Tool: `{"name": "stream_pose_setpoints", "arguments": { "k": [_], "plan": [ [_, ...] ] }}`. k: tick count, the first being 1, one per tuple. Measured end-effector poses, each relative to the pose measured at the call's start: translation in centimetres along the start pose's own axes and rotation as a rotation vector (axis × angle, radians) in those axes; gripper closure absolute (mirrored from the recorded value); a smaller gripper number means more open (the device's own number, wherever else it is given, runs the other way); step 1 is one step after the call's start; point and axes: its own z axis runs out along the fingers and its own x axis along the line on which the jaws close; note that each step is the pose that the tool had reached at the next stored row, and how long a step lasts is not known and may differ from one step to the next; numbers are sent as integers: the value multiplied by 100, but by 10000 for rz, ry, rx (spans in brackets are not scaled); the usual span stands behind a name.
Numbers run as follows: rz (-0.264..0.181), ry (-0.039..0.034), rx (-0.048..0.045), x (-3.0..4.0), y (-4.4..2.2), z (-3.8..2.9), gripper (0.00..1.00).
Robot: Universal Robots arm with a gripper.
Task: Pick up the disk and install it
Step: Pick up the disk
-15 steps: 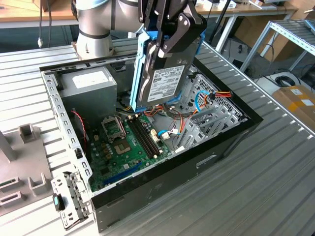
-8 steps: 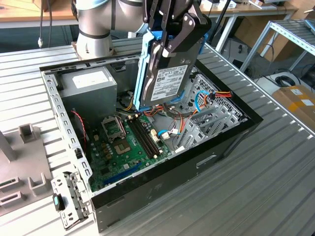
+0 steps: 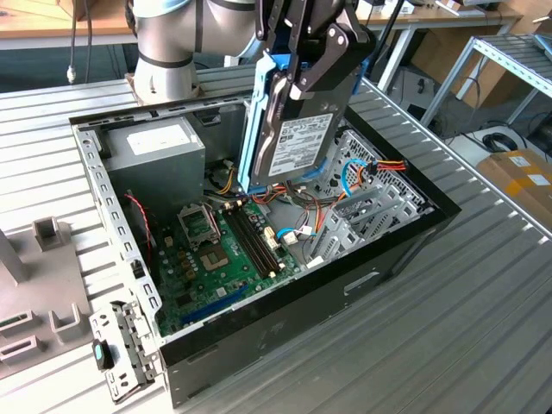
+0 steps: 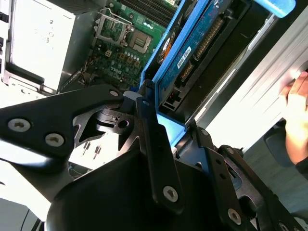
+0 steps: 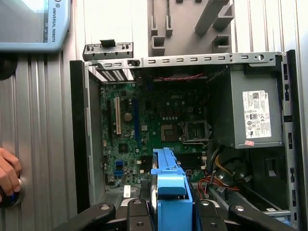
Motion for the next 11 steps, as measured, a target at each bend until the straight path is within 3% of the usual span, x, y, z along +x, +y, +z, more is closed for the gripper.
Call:
{"name": "stream_pose_setpoints", "arguments": {
  "k": [11],
  "plan": [
    [0,1,0,-4,-101,3,63]
  ]
}}
